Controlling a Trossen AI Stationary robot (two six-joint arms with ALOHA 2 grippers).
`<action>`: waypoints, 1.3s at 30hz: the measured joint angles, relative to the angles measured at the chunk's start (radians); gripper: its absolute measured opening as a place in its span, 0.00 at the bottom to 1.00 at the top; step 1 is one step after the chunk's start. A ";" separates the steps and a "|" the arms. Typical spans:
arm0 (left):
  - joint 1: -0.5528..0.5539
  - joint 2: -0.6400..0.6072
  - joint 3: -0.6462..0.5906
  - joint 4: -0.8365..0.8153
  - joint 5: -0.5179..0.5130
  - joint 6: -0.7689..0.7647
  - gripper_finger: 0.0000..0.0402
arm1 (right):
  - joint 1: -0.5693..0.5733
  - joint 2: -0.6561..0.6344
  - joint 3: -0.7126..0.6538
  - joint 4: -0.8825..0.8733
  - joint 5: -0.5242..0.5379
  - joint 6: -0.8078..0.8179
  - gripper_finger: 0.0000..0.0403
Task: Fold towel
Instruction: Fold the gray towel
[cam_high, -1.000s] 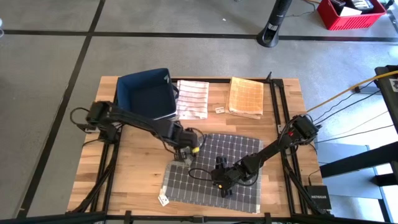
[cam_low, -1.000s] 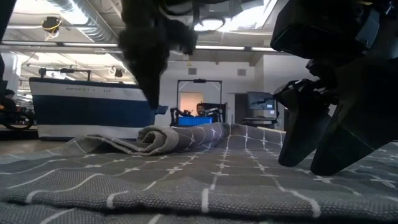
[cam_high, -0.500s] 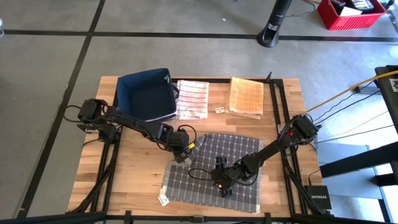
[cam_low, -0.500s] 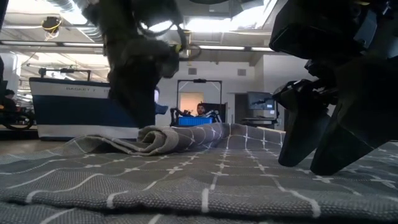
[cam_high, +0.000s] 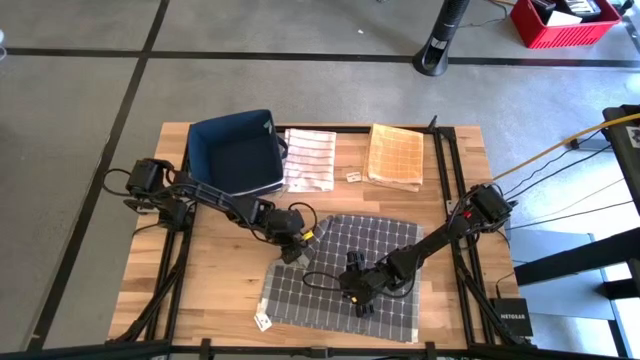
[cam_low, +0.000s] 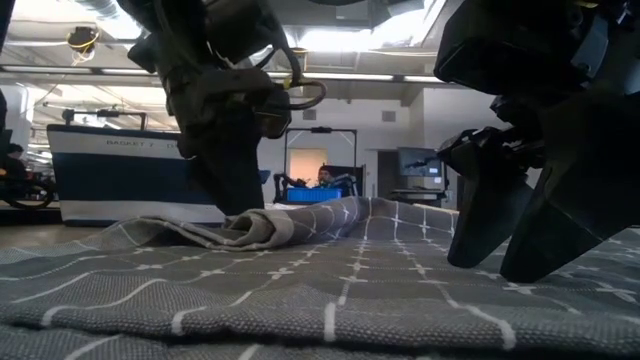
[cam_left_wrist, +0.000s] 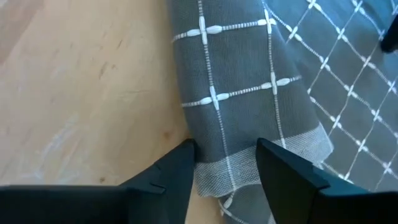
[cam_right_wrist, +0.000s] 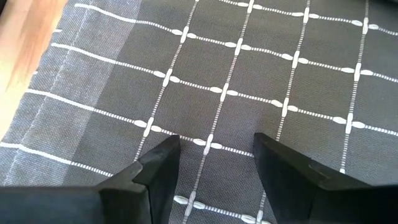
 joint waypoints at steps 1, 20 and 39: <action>0.000 0.000 0.000 -0.002 0.000 0.011 0.39 | 0.000 0.000 0.000 0.000 0.000 0.000 0.51; 0.062 -0.095 0.103 -0.428 -0.174 0.132 0.01 | -0.001 0.000 0.001 0.004 0.006 -0.001 0.51; 0.119 -0.103 0.118 -0.544 -0.333 0.320 0.12 | 0.000 0.000 0.000 0.008 0.000 -0.001 0.51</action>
